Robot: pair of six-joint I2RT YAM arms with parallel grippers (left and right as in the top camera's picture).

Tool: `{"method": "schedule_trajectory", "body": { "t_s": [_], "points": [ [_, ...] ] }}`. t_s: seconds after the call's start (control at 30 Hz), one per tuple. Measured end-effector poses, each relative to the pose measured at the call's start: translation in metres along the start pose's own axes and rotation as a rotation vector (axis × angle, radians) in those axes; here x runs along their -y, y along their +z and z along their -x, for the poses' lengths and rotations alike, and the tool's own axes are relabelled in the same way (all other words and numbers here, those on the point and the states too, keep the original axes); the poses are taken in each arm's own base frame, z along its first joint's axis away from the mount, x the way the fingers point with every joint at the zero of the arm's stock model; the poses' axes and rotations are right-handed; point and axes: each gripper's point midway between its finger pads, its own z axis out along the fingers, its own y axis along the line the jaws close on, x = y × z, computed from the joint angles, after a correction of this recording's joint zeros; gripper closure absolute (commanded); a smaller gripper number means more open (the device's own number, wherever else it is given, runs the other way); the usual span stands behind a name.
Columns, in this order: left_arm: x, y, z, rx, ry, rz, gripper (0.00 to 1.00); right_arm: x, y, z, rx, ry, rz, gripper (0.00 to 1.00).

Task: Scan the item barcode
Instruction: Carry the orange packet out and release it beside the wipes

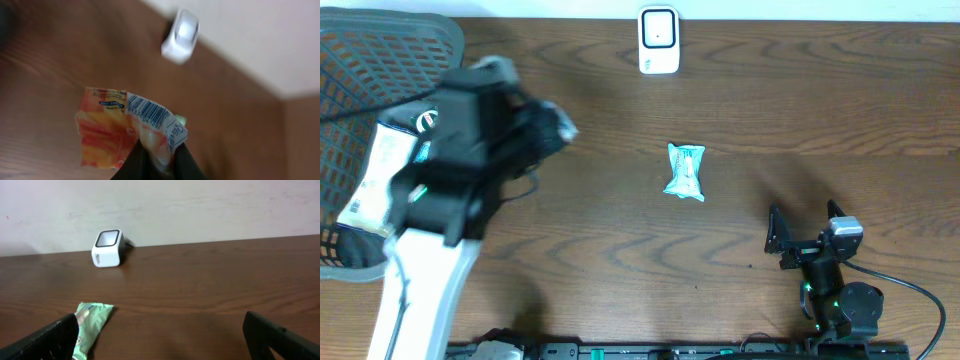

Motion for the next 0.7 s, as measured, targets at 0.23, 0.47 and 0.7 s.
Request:
{"method": "schedule_trajectory", "body": {
  "t_s": [0.23,0.47,0.7],
  "points": [
    [-0.005,0.097,-0.053,-0.246,0.054,0.145,0.93,0.0,0.0,0.0,0.0,0.0,0.0,0.01],
    [-0.018,0.162,-0.112,-0.42,0.028,0.274,0.93,0.0,0.0,0.0,0.0,0.0,0.0,0.01],
    [-0.021,0.2,-0.147,-0.482,0.05,0.318,0.93,0.0,0.0,0.0,0.0,0.0,0.0,0.01]
  ]
}}
